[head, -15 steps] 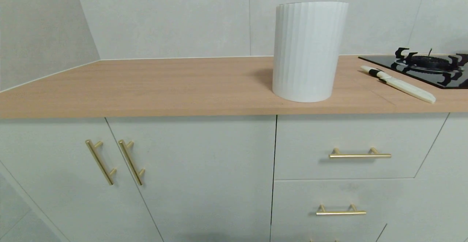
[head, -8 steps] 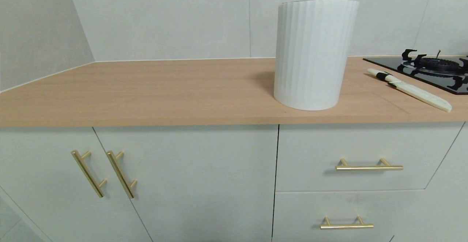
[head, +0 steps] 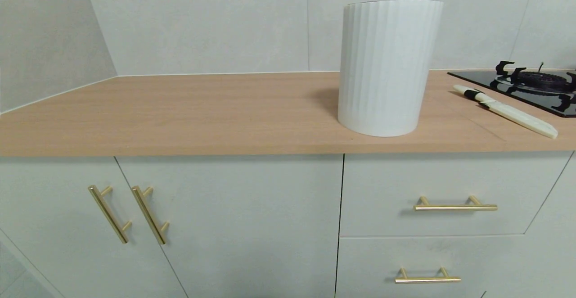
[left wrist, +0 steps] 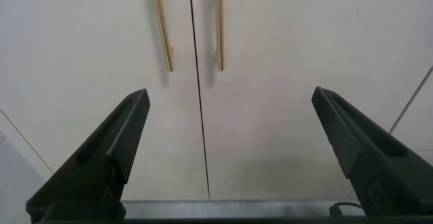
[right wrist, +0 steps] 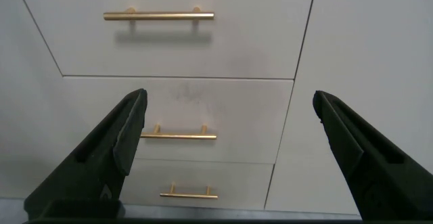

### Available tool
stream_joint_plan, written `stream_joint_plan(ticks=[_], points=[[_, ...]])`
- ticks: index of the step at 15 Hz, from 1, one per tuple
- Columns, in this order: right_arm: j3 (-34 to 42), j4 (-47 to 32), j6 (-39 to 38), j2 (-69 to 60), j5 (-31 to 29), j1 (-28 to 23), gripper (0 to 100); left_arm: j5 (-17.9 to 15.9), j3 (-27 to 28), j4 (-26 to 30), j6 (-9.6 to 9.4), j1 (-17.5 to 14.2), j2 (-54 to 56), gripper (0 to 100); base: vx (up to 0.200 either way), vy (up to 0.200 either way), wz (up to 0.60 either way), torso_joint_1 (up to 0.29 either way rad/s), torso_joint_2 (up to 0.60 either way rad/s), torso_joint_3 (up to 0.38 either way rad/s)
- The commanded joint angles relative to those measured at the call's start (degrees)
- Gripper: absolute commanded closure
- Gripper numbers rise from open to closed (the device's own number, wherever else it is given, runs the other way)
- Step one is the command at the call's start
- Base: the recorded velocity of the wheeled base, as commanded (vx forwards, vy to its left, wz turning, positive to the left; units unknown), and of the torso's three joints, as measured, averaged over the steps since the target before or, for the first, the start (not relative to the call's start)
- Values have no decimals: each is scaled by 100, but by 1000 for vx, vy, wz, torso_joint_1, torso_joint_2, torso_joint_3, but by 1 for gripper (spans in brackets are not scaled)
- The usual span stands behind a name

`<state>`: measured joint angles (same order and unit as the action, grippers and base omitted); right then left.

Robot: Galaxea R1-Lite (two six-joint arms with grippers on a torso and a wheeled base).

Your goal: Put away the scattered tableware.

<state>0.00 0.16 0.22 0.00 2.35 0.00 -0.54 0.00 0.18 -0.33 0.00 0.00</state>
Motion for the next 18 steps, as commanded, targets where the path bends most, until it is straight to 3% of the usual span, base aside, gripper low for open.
stream_joint_plan(ticks=[1,14,18], points=[[0,2,4,0,2,0,0,1,0,-1,-2,0,0,0,0,-200,0,7,7,-2],[0,2,13,9,2,0,0,1,0,-1,-2,0,0,0,0,0,0,0,0,0],[0,2,13,0,2,0,0,1,0,-1,-2,0,0,0,0,-200,0,1,1,2]])
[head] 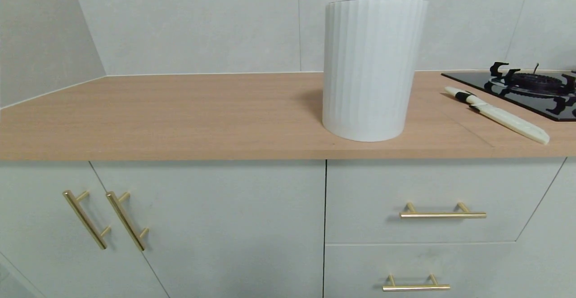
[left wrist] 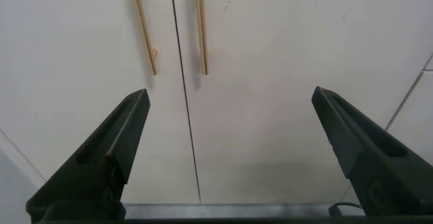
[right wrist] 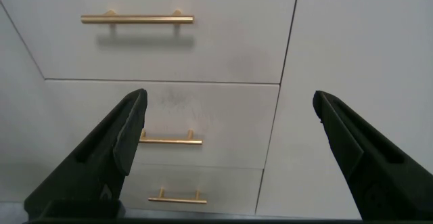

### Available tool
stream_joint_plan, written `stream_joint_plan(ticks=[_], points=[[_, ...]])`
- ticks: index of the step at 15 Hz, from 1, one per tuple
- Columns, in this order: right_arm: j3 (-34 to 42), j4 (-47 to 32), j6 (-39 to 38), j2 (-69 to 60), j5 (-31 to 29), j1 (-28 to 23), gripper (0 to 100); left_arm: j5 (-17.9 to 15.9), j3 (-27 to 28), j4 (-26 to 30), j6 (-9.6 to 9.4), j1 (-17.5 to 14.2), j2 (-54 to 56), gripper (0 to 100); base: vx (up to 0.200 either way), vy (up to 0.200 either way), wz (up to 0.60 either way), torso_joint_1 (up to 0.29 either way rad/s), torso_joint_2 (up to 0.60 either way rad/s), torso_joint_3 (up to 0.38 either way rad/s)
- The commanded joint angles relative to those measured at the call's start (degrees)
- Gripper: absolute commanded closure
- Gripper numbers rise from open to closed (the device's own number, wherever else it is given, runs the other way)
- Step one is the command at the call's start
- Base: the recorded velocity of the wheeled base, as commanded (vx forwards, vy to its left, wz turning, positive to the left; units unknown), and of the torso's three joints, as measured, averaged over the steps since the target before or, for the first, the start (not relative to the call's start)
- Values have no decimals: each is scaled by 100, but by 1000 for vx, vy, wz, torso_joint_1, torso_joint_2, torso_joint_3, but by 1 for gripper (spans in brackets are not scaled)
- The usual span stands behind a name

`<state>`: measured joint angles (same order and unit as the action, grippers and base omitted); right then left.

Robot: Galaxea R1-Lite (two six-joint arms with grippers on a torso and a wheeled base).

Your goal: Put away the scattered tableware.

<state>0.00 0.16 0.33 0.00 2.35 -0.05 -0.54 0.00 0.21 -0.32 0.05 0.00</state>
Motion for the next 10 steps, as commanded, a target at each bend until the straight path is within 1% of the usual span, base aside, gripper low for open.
stream_joint_plan(ticks=[1,2,10], points=[[0,2,-7,0,2,5,0,1,0,-3,5,-5,0,0,0,-200,0,7,-2,2],[0,2,-7,9,2,5,0,1,0,-3,5,-5,0,0,0,-200,0,2,2,-12],[0,2,2,9,2,-4,0,1,0,-3,5,-5,0,0,0,0,0,0,0,0]])
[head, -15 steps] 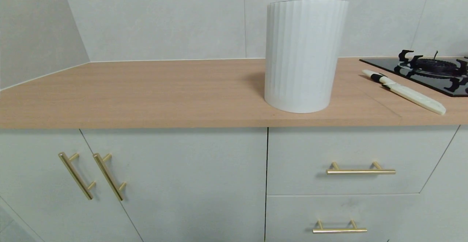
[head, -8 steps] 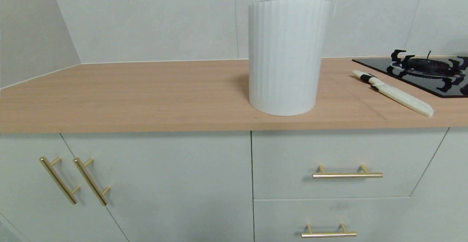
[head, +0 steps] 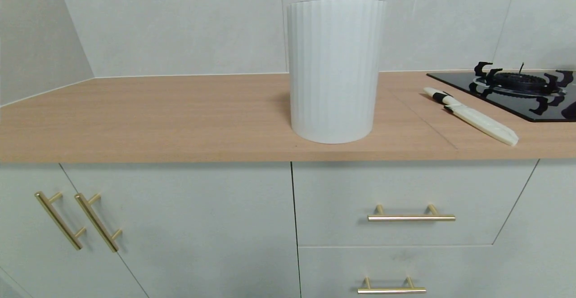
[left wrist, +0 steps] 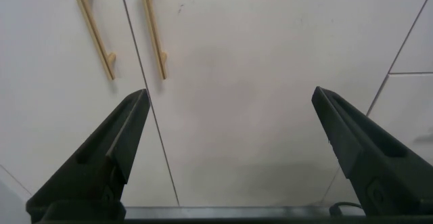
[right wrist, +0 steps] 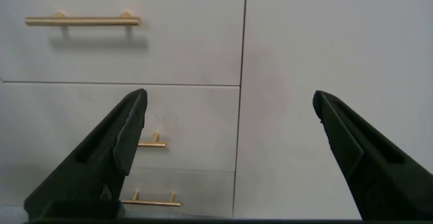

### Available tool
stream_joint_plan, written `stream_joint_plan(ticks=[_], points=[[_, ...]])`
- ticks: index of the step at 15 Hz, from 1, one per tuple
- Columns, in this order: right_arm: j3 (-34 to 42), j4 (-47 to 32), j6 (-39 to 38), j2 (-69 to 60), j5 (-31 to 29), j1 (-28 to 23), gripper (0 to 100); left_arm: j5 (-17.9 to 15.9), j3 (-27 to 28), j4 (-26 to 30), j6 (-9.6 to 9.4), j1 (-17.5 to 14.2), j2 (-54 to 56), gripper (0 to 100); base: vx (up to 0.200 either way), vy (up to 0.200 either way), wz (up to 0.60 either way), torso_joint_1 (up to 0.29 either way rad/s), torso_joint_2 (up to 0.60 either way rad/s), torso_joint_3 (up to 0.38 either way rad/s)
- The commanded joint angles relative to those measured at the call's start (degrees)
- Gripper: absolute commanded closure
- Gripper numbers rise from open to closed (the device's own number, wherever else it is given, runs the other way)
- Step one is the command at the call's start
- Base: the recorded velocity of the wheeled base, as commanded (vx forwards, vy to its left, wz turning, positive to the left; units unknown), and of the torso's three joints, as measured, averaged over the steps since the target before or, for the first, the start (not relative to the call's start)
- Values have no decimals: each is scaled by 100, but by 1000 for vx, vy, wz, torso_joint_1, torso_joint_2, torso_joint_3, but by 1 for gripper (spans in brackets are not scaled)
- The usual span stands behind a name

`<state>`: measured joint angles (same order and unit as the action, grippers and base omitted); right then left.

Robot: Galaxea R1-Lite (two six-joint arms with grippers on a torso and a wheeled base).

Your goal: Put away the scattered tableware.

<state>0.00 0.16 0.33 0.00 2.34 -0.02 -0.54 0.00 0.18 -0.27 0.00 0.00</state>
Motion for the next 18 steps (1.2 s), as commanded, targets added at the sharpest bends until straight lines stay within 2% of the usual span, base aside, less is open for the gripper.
stream_joint_plan(ticks=[1,15,18], points=[[0,2,2,9,3,2,0,1,0,-1,0,0,0,0,0,0,0,0,0,0],[0,2,20,0,3,-6,0,1,0,-1,0,0,0,0,0,0,0,0,0,0],[0,2,20,0,3,2,0,1,0,-1,0,0,0,0,0,0,0,62,-243,-212]])
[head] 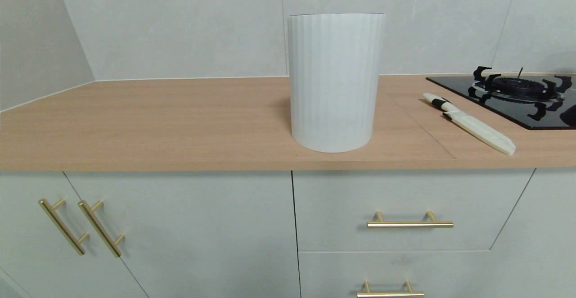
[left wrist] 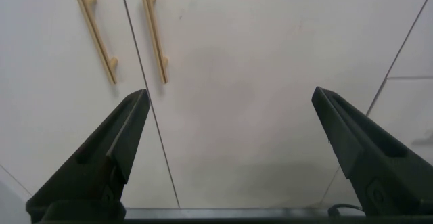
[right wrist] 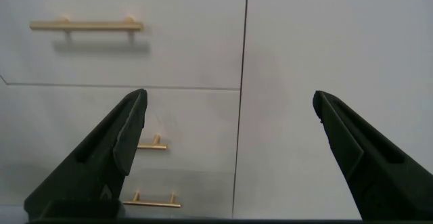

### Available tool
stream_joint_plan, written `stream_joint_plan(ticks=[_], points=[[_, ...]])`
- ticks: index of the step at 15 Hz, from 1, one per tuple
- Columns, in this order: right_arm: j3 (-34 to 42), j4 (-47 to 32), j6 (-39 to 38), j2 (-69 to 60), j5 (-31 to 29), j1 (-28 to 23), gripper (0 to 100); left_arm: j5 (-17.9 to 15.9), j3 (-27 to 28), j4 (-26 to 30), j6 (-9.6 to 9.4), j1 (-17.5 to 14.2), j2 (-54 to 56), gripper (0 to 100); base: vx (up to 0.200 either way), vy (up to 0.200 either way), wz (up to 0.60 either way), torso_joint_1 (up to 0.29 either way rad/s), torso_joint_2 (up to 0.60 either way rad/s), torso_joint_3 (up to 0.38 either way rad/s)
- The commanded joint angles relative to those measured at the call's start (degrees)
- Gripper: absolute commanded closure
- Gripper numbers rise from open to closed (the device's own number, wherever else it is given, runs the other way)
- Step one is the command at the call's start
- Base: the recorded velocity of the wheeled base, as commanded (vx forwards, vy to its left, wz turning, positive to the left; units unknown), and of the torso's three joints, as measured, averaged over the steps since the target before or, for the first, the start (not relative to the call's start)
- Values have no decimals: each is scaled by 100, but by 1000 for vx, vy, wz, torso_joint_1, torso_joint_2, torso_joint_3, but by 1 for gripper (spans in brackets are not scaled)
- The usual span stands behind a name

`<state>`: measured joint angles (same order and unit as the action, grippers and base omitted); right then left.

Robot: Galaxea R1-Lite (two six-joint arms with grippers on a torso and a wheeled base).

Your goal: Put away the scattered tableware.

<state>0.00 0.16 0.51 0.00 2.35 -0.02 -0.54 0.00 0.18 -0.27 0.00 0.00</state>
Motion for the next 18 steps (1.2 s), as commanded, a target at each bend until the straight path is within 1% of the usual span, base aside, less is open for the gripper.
stream_joint_plan(ticks=[1,9,18], points=[[0,2,2,0,2,2,0,1,0,-1,0,0,0,0,0,0,0,95,-173,-300],[0,2,2,9,2,-6,0,1,0,-1,0,0,0,0,0,0,0,151,-488,-306],[0,2,2,0,2,2,0,1,0,-1,0,0,0,0,0,0,0,204,-485,-285]])
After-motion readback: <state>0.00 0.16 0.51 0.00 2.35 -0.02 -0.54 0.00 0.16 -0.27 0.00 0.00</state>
